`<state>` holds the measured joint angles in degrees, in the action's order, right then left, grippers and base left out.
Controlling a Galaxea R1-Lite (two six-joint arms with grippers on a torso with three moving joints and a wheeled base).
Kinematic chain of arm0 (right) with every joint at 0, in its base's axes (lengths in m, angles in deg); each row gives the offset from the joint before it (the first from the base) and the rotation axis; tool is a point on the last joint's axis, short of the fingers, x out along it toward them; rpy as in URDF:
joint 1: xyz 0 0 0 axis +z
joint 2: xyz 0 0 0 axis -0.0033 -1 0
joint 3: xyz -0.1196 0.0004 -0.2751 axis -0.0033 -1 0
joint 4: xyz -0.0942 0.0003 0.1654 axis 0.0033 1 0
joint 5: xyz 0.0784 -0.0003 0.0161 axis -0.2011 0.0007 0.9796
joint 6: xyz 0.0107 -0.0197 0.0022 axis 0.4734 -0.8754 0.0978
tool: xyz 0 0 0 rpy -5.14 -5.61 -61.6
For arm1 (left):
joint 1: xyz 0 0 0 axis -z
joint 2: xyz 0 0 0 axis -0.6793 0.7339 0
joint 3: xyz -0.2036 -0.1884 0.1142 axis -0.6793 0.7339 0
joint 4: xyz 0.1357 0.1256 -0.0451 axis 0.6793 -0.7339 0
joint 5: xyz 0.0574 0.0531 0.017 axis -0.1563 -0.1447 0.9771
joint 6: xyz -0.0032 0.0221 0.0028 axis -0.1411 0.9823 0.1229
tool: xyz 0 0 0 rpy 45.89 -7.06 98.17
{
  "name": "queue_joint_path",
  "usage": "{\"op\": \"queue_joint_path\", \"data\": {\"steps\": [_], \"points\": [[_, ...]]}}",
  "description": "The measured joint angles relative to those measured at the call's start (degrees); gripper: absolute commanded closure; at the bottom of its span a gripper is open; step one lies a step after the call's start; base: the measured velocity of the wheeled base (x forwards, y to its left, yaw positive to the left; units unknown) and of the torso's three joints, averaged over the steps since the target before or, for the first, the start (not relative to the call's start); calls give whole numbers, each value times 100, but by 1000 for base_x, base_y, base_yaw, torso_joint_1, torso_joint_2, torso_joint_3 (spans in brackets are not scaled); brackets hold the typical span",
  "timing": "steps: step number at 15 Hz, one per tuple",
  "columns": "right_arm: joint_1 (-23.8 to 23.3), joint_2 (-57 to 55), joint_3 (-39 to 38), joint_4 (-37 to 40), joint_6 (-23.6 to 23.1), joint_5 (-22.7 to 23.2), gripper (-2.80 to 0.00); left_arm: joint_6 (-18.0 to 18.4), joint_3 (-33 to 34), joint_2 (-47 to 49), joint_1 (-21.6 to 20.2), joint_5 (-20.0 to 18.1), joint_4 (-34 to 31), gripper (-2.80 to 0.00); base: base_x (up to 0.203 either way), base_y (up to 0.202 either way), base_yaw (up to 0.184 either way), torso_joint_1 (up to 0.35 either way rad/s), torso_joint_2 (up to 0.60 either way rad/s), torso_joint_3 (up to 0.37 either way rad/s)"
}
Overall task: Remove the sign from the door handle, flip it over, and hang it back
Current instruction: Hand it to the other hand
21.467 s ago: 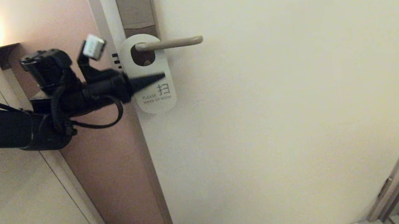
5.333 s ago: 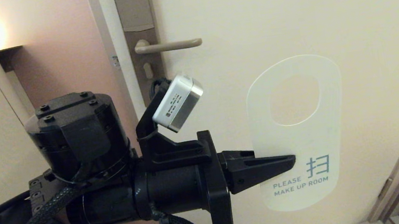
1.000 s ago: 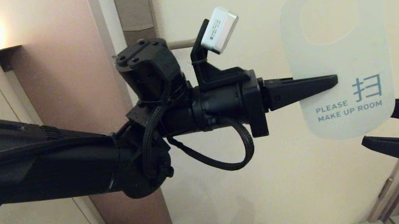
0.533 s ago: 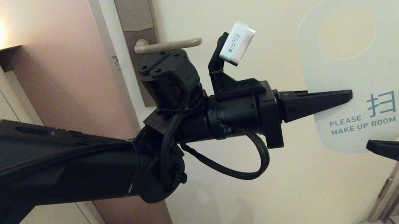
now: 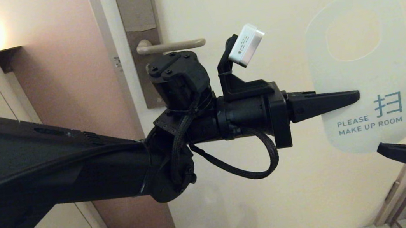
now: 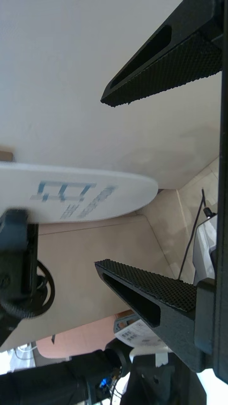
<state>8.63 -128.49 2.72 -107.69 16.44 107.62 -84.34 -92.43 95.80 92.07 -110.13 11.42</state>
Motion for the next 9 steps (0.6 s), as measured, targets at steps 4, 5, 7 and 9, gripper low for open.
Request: {"op": "queue_joint_path", "data": {"steps": [4,5,7,9], "points": [[227,44,16,0,-8,4,-280,45,2,50,-17,12,20,0,0,0,0,0,0,0],[296,62,20,4,-8,2,-280,49,6,67,-17,13,56,0,0,0,0,0,0,0],[417,110,20,2,-9,4,-280,27,6,115,-17,6,241,0,0,0,0,0,0,0],[453,164,8,0,-5,3,-280,18,11,165,-15,2,330,0,0,0,0,0,0,0]]}}
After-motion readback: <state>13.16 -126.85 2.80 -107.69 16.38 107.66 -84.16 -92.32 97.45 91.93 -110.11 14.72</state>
